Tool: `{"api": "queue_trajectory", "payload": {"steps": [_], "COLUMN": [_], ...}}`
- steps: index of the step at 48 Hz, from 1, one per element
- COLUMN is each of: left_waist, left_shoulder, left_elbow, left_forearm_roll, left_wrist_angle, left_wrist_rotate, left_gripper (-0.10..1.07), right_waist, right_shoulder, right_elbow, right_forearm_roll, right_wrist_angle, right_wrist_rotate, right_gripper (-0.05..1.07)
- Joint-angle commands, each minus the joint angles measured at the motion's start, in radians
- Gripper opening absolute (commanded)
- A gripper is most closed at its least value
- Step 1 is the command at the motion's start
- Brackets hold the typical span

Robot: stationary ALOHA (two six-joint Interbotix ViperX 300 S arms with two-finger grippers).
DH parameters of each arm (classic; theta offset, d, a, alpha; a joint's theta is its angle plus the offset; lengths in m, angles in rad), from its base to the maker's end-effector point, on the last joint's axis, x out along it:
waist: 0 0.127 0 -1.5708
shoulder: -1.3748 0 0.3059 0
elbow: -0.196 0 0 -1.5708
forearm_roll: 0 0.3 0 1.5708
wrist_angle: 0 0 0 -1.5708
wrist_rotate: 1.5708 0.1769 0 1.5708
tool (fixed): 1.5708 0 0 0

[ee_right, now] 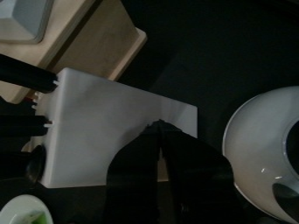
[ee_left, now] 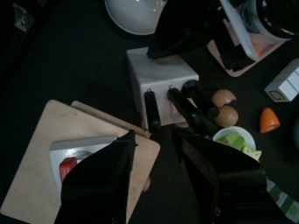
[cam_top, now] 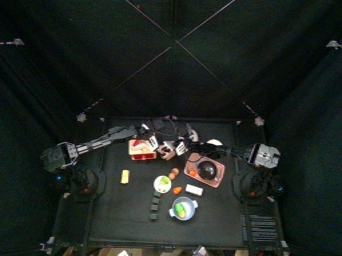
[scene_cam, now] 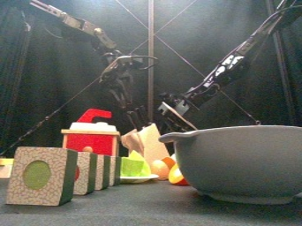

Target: Grab iron

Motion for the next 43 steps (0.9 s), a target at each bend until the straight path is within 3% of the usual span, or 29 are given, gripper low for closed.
{"api": "queue_trajectory", "payload": {"steps": [1,9,14,22,34,43], "left_waist": [0.0,0.003,0.008,0.035,0.084,0.103], "left_shoulder": [-0.054,-0.183,-0.262,-0.327,-0.336,-0.334], "left_elbow": [0.014,0.13,0.253,0.383,0.466,0.518], "left_forearm_roll": [0.023,0.066,0.101,0.153,0.153,0.15], "left_wrist_angle": [-0.018,-0.075,-0.146,-0.227,-0.35,-0.405], "left_wrist_rotate": [-0.002,-0.008,-0.008,-0.009,-0.005,-0.009], "left_gripper": [0.76,0.76,0.76,0.76,0.76,0.76], "right_waist": [0.003,0.014,0.031,0.06,0.094,0.094], "right_shoulder": [-0.066,-0.133,-0.17,-0.196,-0.282,-0.288], "right_elbow": [-0.005,0.031,0.054,0.071,0.14,0.15], "right_forearm_roll": [0.002,0.0,0.0,0.0,0.017,0.034], "right_wrist_angle": [-0.003,-0.002,-0.002,-0.002,-0.002,-0.002], "right_wrist_rotate": [-0.002,-0.003,-0.002,-0.003,0.002,0.0], "right_gripper": [0.34,0.34,0.34,0.34,0.34,0.34]}}
